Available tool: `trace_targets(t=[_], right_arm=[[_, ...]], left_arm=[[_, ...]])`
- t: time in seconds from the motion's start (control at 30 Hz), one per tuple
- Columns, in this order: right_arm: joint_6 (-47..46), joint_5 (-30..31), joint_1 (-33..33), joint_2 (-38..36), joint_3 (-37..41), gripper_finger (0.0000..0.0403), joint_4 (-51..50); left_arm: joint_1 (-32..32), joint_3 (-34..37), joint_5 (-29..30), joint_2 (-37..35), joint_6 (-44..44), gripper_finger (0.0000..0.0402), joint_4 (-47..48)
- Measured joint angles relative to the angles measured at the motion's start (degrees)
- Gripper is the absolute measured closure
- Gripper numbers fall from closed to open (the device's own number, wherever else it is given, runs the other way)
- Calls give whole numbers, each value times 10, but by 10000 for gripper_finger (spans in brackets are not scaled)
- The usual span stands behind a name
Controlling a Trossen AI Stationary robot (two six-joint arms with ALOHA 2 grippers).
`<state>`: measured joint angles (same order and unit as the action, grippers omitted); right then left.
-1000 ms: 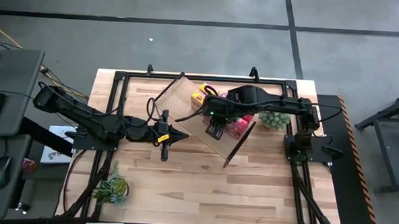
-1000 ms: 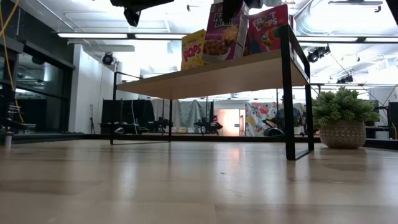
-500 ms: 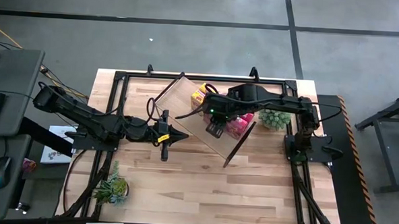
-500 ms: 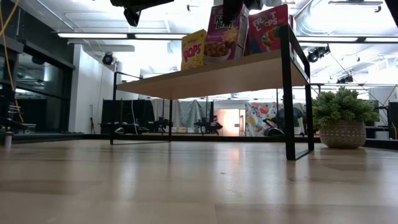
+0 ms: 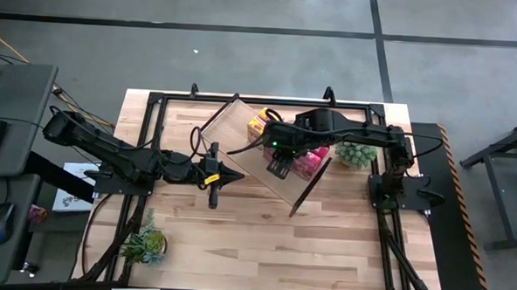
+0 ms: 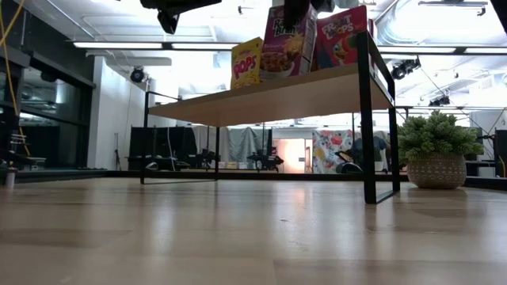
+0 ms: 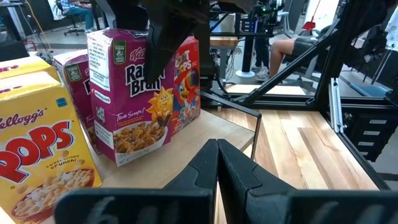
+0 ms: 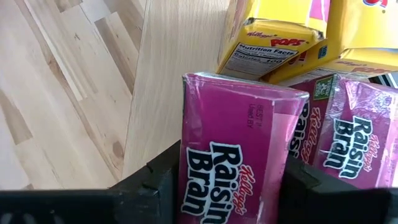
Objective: Stack cereal on shelf
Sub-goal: Put the purple cereal box on the shelf
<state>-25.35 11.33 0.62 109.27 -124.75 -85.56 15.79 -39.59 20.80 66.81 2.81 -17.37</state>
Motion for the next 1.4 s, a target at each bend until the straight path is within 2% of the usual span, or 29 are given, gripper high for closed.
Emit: trace_targets(t=[0.37, 0.83, 1.2, 1.4], right_arm=[[-1, 14, 0, -1, 0, 182, 0], [19, 55, 0, -1, 0, 180, 7], [65, 56, -3, -11, 0, 180, 57], [99, 56, 19, -33, -1, 180, 99]], left_arm=[[0, 0, 0, 0, 0, 401, 0], [0, 0, 0, 0, 0, 401, 0], [0, 0, 0, 0, 0, 401, 4], [0, 0, 1, 0, 0, 401, 13]])
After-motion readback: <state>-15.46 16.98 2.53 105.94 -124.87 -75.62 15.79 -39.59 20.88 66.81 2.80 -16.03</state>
